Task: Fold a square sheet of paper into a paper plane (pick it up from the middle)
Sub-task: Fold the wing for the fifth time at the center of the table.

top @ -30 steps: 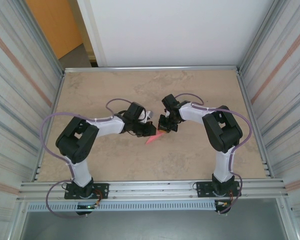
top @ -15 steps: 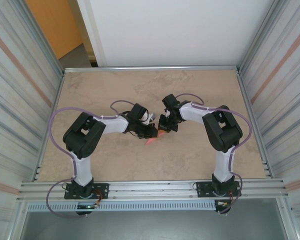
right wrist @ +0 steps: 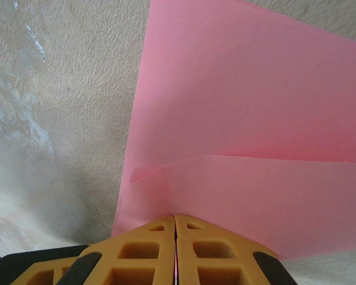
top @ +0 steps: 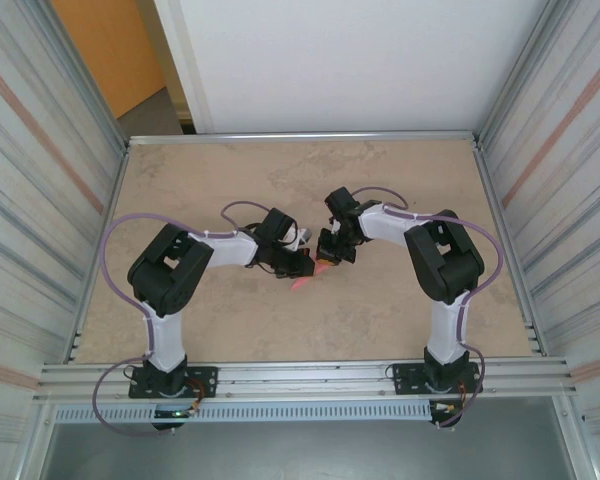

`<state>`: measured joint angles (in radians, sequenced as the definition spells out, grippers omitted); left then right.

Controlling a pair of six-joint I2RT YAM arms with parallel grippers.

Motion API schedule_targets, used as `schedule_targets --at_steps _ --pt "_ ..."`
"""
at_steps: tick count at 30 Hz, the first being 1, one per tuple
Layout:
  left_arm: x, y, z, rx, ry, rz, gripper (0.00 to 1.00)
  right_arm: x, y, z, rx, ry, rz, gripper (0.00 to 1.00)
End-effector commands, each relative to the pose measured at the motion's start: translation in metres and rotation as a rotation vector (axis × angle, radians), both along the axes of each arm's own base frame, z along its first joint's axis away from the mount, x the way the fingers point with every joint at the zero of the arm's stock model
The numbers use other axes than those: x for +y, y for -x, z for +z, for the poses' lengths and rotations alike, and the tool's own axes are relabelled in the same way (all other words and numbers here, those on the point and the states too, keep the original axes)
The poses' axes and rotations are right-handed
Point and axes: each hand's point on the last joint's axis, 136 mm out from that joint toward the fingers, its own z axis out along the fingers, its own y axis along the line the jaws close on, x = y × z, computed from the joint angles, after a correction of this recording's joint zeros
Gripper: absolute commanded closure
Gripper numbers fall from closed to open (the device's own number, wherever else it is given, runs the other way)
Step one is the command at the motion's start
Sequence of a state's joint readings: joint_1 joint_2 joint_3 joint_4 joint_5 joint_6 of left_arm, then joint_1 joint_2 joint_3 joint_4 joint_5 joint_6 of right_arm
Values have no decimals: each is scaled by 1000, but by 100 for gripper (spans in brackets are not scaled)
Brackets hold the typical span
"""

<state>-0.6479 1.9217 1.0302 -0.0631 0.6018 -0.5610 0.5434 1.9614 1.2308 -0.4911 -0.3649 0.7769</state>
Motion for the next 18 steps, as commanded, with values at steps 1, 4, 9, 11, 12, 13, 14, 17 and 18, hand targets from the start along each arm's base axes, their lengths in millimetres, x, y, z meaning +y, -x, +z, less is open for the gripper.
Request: schedule_targets --at_steps 1,4,9,11,12,13,14,17,18 --pt "19 9 -24 43 -69 8 94 -37 29 -52 132 198 -22 91" --pt "25 14 -27 60 -73 13 95 -42 32 -57 144 222 -12 91" --pt "35 25 -32 89 -92 11 96 -52 39 -66 161 261 3 92" --pt "38 30 -33 102 -94 10 96 -56 41 -70 168 273 4 92" --pt "41 31 -33 106 -95 11 96 -57 43 -71 171 278 5 92" --pt "43 33 -33 113 -98 13 96 -59 43 -72 172 284 6 92" --pt "47 35 -33 118 -99 17 96 -61 44 -73 174 288 5 92" --pt "55 40 -32 138 -90 29 95 -62 43 -74 172 291 7 92" --pt "57 42 -31 142 -88 29 95 -62 42 -74 172 290 6 92"
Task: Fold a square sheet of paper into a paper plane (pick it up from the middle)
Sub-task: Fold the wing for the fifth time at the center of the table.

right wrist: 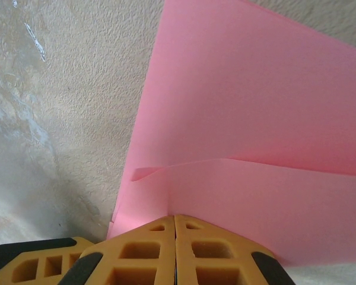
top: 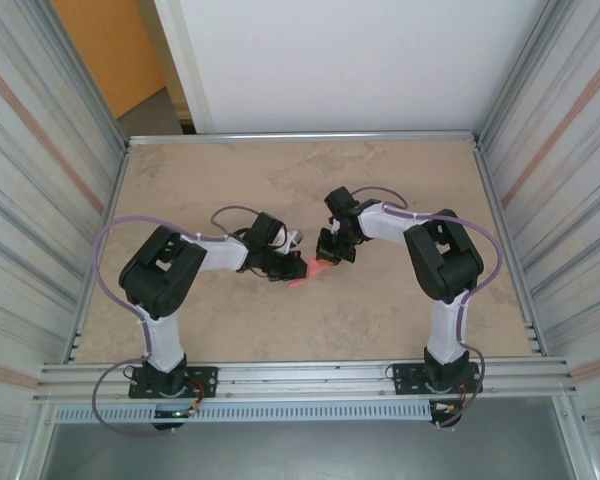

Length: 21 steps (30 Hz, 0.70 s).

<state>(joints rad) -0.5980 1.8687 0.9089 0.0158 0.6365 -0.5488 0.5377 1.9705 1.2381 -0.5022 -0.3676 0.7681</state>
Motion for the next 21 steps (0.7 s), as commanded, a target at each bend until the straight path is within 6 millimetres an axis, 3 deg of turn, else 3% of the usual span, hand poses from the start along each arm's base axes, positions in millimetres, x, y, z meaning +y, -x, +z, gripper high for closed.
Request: schedule_targets --at_steps 1,13,17,21 --pt "36 38 -26 147 -118 4 95 -60 43 -72 163 286 4 92" --pt "76 77 -24 145 -233 -41 96 -59 39 -65 150 282 8 92" --pt "74 72 -9 95 -220 -52 96 -58 38 -63 146 280 9 92" --pt "60 50 26 -21 -145 -39 96 -57 36 -61 139 276 8 92"
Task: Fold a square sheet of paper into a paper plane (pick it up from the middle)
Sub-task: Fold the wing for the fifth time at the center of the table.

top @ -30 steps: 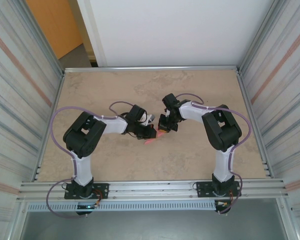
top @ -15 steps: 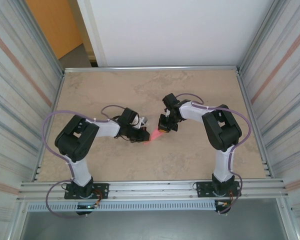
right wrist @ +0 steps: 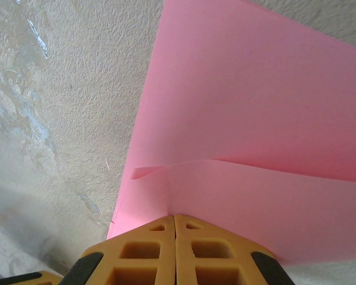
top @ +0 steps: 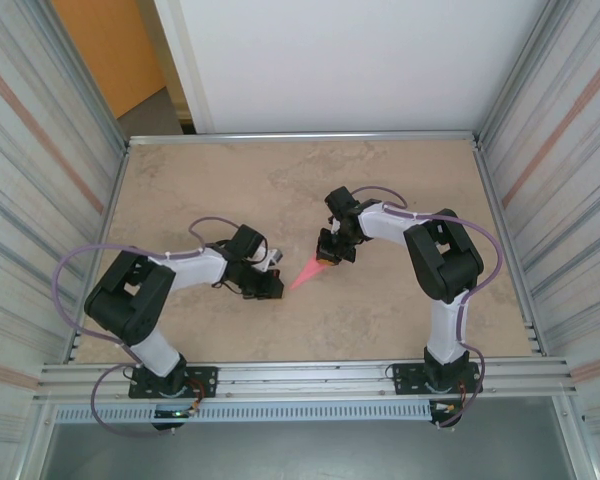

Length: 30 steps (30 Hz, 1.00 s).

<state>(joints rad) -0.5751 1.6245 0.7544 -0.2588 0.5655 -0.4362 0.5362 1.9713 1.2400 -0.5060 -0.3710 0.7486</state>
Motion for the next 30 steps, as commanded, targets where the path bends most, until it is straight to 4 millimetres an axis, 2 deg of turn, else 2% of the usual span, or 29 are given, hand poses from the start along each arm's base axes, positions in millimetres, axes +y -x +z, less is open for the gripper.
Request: schedule_targets --at_steps 1,3,6,9,15,22,30 --pt "-4 -13 31 -94 41 -7 96 -56 35 -60 137 273 -9 92" --pt "-16 -24 47 -143 104 2 96 -54 34 -58 133 267 -7 92" --pt "-35 -41 57 -163 178 21 95 -50 31 -56 126 246 -7 92" --pt "-53 -54 53 -144 178 13 96 -43 28 -53 116 219 -4 92" --pt "-80 -73 31 -101 163 26 97 -33 20 -41 82 161 -7 91" --pt "-74 -74 4 -59 74 27 97 -19 3 -19 23 86 -2 91" --pt "-55 -58 -26 6 -29 32 98 -4 -22 27 -107 -28 6 89"
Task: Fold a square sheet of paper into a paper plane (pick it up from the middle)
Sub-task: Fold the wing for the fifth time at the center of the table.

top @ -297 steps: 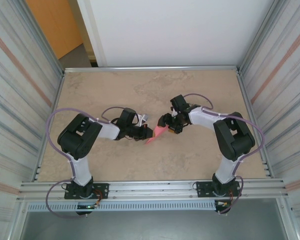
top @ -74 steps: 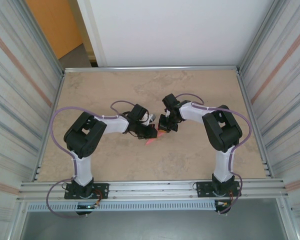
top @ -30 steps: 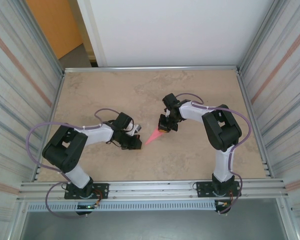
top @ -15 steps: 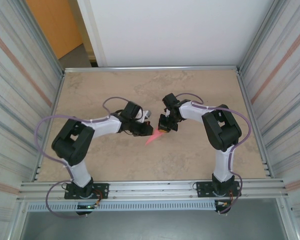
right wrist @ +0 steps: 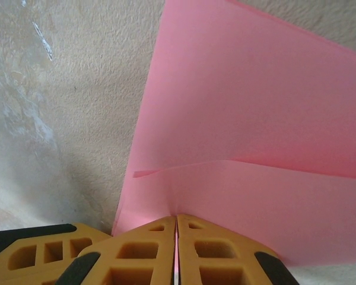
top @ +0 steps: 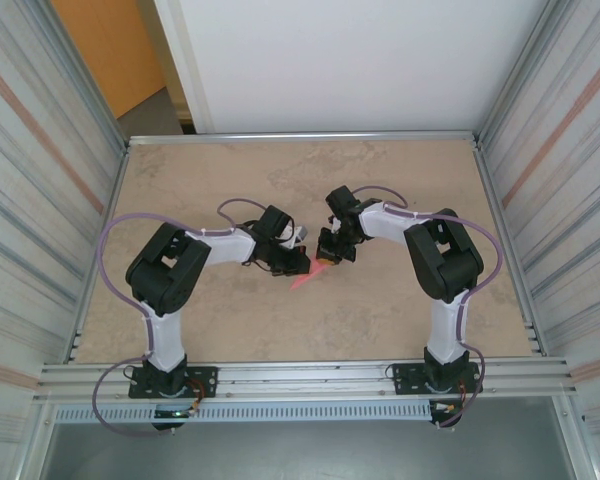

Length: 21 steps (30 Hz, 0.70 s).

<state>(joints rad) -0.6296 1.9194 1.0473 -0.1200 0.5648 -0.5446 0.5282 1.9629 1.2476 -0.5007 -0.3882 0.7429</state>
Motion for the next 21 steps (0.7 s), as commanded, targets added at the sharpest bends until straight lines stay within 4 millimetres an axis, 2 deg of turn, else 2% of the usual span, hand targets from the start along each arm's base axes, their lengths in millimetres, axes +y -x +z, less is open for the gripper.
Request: schedule_targets --at_steps 1,4,11,21 --pt "19 12 -24 55 -114 6 98 -4 -21 29 -126 -22 9 89" --pt "21 13 -27 63 -127 9 98 4 -19 40 -173 -85 47 89" --pt "23 11 -29 68 -140 21 99 12 4 19 -136 -119 88 91" --pt "26 12 -31 78 -147 30 99 9 14 -5 -101 -105 91 92"
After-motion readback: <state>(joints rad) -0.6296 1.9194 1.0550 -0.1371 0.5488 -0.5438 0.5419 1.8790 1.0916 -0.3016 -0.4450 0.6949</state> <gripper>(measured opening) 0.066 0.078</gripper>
